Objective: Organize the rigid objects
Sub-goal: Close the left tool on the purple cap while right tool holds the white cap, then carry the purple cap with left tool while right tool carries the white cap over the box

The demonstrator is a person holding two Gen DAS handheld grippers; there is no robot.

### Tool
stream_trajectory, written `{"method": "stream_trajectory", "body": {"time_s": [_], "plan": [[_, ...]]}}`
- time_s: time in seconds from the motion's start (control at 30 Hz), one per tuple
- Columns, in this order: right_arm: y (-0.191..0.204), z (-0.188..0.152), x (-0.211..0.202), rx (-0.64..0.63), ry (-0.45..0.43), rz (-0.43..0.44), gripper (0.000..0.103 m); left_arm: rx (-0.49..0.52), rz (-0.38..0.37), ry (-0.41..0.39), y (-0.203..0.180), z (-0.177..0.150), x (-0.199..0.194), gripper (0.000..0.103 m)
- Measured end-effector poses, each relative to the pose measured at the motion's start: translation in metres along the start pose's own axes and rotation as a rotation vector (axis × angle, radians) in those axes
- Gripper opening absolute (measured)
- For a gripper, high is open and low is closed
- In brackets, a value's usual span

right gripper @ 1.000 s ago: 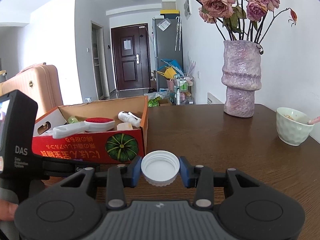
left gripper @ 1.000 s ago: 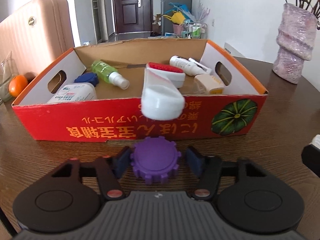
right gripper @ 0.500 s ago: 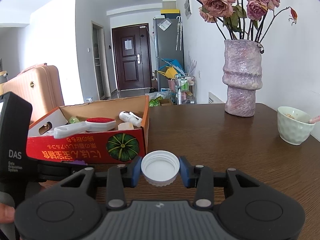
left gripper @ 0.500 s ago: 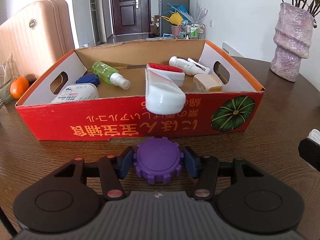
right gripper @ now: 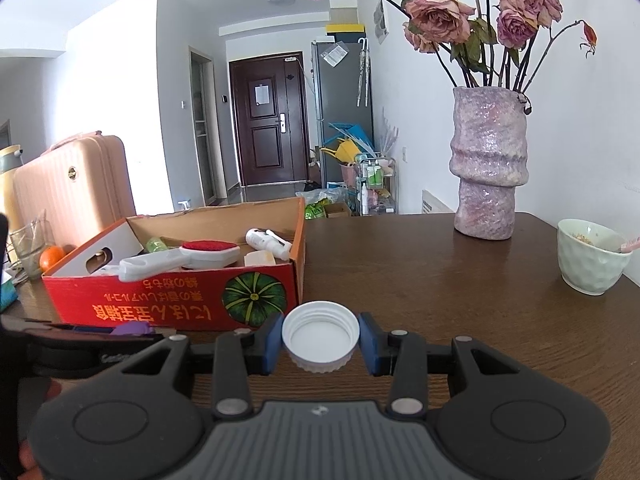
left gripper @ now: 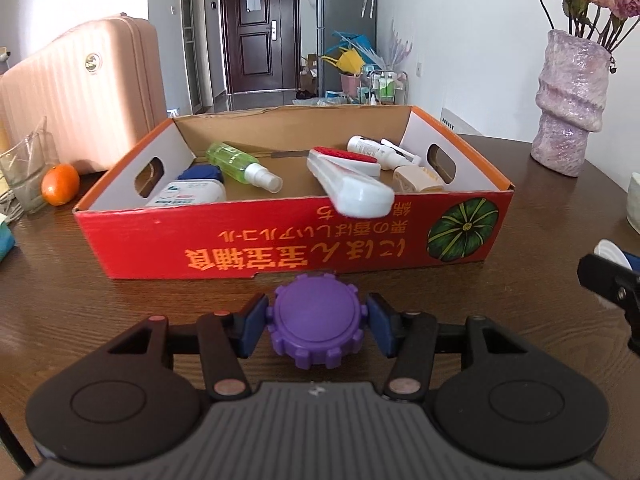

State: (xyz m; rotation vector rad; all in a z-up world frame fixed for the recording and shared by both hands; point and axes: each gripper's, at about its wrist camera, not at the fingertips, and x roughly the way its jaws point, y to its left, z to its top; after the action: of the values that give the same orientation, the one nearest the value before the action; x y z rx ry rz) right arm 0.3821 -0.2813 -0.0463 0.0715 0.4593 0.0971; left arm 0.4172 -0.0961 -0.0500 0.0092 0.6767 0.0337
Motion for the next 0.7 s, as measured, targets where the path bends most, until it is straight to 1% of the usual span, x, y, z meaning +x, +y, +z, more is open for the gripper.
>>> {"method": "stream_trajectory", "body": {"time_s": [0.7], "plan": [[0.03, -0.005, -0.025, -0.062, -0.029, 0.079, 0.039, -0.017, 0.031, -0.06, 0.038, -0.027, -0.052, 0.055]]}}
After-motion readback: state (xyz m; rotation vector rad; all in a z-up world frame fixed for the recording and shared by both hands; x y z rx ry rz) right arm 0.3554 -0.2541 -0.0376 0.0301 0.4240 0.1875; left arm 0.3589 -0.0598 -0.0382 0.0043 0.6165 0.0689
